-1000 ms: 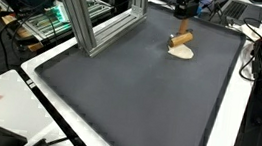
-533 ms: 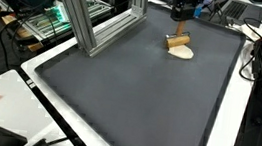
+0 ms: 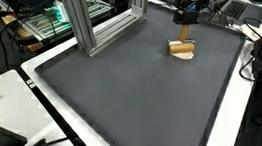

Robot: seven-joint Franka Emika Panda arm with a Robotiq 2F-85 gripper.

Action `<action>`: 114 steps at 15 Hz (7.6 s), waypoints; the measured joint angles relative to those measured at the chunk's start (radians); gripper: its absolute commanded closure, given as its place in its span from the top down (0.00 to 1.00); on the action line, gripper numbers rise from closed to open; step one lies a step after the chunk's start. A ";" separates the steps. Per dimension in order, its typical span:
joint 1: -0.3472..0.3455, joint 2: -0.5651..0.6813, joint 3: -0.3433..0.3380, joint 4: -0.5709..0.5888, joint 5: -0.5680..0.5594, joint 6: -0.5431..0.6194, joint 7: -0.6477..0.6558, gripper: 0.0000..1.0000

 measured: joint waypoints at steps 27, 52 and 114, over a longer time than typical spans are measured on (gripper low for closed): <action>-0.032 -0.061 0.039 0.024 0.240 -0.168 -0.402 0.34; -0.061 -0.664 0.083 -0.305 0.440 -0.369 -0.994 0.34; -0.118 -0.649 0.214 -0.398 0.464 -0.151 -0.778 1.00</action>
